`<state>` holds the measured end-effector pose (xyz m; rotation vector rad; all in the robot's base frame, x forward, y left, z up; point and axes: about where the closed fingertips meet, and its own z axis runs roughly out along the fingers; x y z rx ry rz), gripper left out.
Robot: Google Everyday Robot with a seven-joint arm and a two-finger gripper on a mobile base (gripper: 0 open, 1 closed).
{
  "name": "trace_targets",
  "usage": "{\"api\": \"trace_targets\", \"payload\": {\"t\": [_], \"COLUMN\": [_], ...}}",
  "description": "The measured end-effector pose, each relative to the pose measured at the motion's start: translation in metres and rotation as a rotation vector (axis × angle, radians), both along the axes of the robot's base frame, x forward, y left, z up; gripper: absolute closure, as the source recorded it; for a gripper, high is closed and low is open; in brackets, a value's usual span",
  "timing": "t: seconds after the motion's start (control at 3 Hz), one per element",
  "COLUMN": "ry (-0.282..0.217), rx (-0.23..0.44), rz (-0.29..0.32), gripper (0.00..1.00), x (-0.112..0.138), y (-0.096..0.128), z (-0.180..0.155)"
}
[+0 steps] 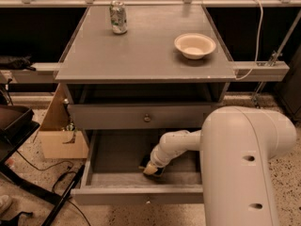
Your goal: Pick sponge from bottom drawer and place on counter
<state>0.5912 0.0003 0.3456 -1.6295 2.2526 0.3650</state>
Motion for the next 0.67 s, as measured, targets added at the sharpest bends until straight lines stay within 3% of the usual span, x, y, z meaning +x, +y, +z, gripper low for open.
{"api": "trace_targets", "payload": {"t": [0.33,0.67], "ry": [0.000,-0.037], "rx": [0.000,0.029], "rz": [0.000,0.029], "gripper": [0.86,1.00], "x": [0.000,0.000], "y": [0.000,-0.005], "z": [0.005,0.046]}}
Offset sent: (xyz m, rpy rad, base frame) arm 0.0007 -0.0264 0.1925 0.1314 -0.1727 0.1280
